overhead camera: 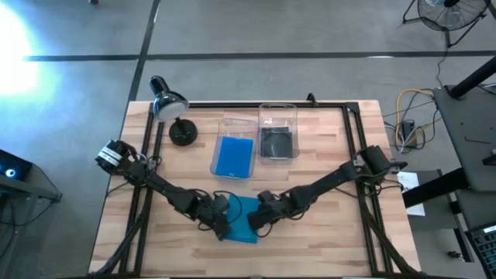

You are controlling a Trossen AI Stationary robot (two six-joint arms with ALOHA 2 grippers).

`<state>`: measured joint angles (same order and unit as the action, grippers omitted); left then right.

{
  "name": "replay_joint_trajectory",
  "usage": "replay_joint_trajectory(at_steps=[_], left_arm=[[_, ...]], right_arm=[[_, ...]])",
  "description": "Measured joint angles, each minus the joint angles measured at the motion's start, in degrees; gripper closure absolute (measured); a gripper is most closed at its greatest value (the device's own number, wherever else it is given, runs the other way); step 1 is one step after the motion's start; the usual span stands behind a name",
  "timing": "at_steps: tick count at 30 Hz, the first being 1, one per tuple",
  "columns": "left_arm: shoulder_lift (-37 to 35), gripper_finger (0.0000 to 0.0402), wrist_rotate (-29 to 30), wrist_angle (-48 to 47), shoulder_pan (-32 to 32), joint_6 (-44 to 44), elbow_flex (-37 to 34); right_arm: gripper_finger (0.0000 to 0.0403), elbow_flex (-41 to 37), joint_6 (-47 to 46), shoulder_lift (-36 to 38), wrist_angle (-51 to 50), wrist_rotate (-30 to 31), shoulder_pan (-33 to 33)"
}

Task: Pick & place jewel cases by type
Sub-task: Put the blue CD case into the left transparent bin

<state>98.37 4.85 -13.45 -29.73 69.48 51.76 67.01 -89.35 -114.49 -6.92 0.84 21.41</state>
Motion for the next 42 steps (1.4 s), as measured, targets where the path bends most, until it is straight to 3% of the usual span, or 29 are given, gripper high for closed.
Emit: replay_joint_trajectory(at_steps=[7,12,18,22,27,31,34,38,42], left_arm=[[0.0,0.0188,-3.0,1.0,-1.1,-0.7,-0.4],[0.1,0.0188,-3.4,1.9,-1.2,-2.0,-0.5],[0.0,0.0188,-6.2,3.9,-1.4,-3.5,-3.8],[0.0,0.0188,-6.5,8.8,-1.3,-1.8,-6.3],[0.0,0.0188,-3.9,11.4,-0.8,-1.3,-6.5],[0.0,0.0188,-3.3,11.9,-0.3,-1.4,-6.6],[-0.1,0.0188,-3.5,11.6,-0.3,-0.7,-6.7],[-1.6,0.0188,-3.4,8.3,-0.7,1.8,-5.4],[-5.2,0.0188,5.3,-3.0,-1.3,3.6,-3.9]], right_arm=[[0.0177,2.2,1.5,-3.7,2.0,0.0,0.2],[0.0177,3.0,9.3,-2.2,1.7,1.3,-0.3],[0.0177,3.5,19.8,4.6,4.1,11.6,-1.5],[0.0177,3.9,26.0,6.2,7.3,12.4,-2.4],[0.0177,5.5,24.6,4.2,10.0,8.2,-3.0],[0.0177,6.1,23.3,0.7,5.8,5.2,-3.0],[0.0177,6.9,20.9,1.4,-2.3,8.5,-2.8],[0.0177,6.9,25.2,2.2,-8.3,10.4,-3.1],[0.0177,6.8,26.9,2.0,-8.5,12.0,-2.8]])
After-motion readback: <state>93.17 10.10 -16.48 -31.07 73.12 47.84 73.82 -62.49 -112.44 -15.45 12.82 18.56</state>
